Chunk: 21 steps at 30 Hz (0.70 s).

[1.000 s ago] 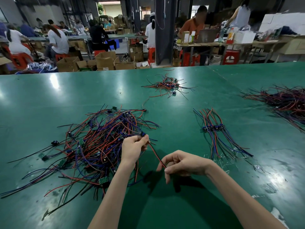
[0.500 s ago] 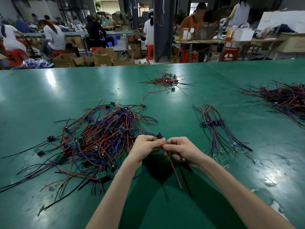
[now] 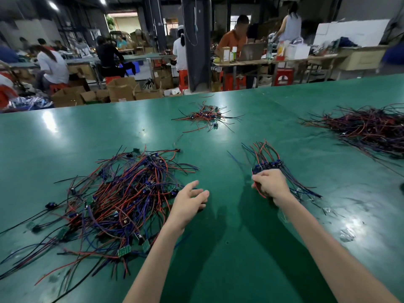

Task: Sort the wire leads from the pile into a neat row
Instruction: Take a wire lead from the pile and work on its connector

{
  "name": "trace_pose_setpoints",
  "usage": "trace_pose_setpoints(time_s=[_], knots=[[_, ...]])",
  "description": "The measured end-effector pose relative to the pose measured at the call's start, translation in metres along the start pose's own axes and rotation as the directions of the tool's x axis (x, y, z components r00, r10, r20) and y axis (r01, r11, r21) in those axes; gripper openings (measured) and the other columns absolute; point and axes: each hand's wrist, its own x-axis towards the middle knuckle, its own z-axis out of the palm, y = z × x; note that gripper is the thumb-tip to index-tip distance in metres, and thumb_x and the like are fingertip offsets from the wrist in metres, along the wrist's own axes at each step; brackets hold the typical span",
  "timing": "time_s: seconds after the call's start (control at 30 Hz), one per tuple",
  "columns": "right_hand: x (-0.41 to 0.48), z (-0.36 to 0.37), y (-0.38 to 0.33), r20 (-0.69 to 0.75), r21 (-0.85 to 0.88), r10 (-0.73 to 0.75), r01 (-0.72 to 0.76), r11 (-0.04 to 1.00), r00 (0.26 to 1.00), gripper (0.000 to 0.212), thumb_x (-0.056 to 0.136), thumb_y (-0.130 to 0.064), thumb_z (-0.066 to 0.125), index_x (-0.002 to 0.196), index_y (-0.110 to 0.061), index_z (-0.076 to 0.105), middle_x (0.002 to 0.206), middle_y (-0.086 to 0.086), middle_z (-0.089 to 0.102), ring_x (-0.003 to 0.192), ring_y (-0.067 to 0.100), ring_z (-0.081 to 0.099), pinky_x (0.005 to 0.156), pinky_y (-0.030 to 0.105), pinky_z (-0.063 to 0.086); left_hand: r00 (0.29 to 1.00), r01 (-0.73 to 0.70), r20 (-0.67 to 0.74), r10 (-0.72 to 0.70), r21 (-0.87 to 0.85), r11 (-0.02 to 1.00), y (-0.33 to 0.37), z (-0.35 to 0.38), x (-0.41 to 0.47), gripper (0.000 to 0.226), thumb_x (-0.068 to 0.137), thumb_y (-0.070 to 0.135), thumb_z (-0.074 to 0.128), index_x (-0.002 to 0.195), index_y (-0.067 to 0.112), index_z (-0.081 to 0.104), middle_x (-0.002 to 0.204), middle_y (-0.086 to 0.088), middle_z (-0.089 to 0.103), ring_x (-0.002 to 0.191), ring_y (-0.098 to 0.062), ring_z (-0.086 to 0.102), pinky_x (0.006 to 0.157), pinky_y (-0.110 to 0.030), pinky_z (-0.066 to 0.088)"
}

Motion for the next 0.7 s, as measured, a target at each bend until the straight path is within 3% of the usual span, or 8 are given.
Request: trace_pose_setpoints(time_s=[0.1, 0.17, 0.27, 0.37, 0.47, 0.6, 0.7], knots=[[0.003, -0.005, 0.004, -0.008, -0.257, -0.040, 0.037, 0.966, 0.999, 0.022, 0.081, -0.012, 0.062, 0.061, -0.012, 0.070, 0.056, 0.004, 0.068, 0.043, 0.004, 0.055, 0.053, 0.023, 0.045, 1.000, -0.012, -0.007, 0.012, 0.059, 0.998, -0.001, 0.000, 0.002, 0.047, 0.093, 0.010, 0.059, 0.137, 0.005, 0.043, 0.103, -0.003, 0.062, 0.081, -0.014, 0.063, 0.075, -0.024, 0.054], [0.000, -0.004, 0.002, -0.032, -0.450, -0.131, 0.102, 0.887, 0.991, 0.024, 0.081, -0.015, 0.061, 0.059, -0.009, 0.069, 0.060, 0.007, 0.068, 0.061, 0.019, 0.064, 0.061, 0.027, 0.049, 1.000, -0.019, -0.011, 0.020, 0.078, 0.997, -0.001, 0.000, 0.002, 0.042, 0.093, 0.008, 0.057, 0.133, 0.003, 0.046, 0.096, -0.001, 0.060, 0.079, -0.014, 0.063, 0.072, -0.023, 0.055], [-0.008, 0.000, -0.003, -0.084, -0.654, -0.217, 0.110, 0.748, 0.973, 0.020, 0.085, -0.025, 0.061, 0.080, -0.009, 0.072, 0.083, 0.014, 0.068, 0.082, 0.033, 0.065, 0.067, 0.031, 0.046, 0.999, -0.038, -0.027, 0.041, 0.096, 0.995, -0.001, 0.001, 0.003, 0.035, 0.093, 0.006, 0.056, 0.127, 0.002, 0.050, 0.090, -0.002, 0.059, 0.076, -0.014, 0.062, 0.067, -0.020, 0.055], [-0.012, 0.002, -0.004, -0.096, -0.710, -0.311, 0.154, 0.687, 0.946, 0.024, 0.090, -0.027, 0.060, 0.103, -0.008, 0.065, 0.103, 0.014, 0.064, 0.095, 0.033, 0.062, 0.076, 0.035, 0.048, 0.996, -0.075, -0.035, 0.081, 0.153, 0.985, 0.000, 0.003, 0.003, 0.030, 0.093, 0.006, 0.057, 0.122, 0.002, 0.054, 0.089, -0.002, 0.059, 0.076, -0.014, 0.062, 0.069, -0.022, 0.056], [-0.010, 0.004, -0.001, -0.016, -0.702, -0.414, 0.285, 0.653, 0.910, 0.024, 0.092, -0.023, 0.056, 0.109, -0.006, 0.062, 0.111, 0.012, 0.056, 0.103, 0.030, 0.055, 0.081, 0.037, 0.046, 0.990, -0.117, -0.051, 0.133, 0.238, 0.964, -0.002, 0.004, 0.001, 0.028, 0.092, 0.008, 0.057, 0.120, 0.002, 0.058, 0.091, -0.003, 0.060, 0.077, -0.017, 0.063, 0.072, -0.025, 0.056], [-0.008, 0.015, 0.006, 0.186, -0.764, -0.414, 0.396, 0.510, 0.891, 0.035, 0.097, -0.030, 0.046, 0.117, -0.007, 0.063, 0.135, 0.004, 0.051, 0.120, 0.025, 0.048, 0.096, 0.036, 0.040, 0.974, -0.187, -0.047, 0.220, 0.369, 0.910, -0.003, 0.007, -0.001, 0.027, 0.092, 0.011, 0.058, 0.117, 0.004, 0.061, 0.093, 0.000, 0.062, 0.078, -0.015, 0.063, 0.079, -0.028, 0.056], [-0.002, 0.017, 0.010, 0.204, -0.775, -0.413, 0.404, 0.485, 0.888, 0.040, 0.099, -0.034, 0.041, 0.122, -0.007, 0.062, 0.144, 0.002, 0.046, 0.129, 0.021, 0.044, 0.102, 0.036, 0.034, 0.947, -0.248, -0.046, 0.319, 0.528, 0.812, -0.005, 0.008, -0.005, 0.026, 0.093, 0.015, 0.057, 0.117, 0.009, 0.063, 0.099, 0.000, 0.066, 0.083, -0.012, 0.062, 0.088, -0.028, 0.051]])
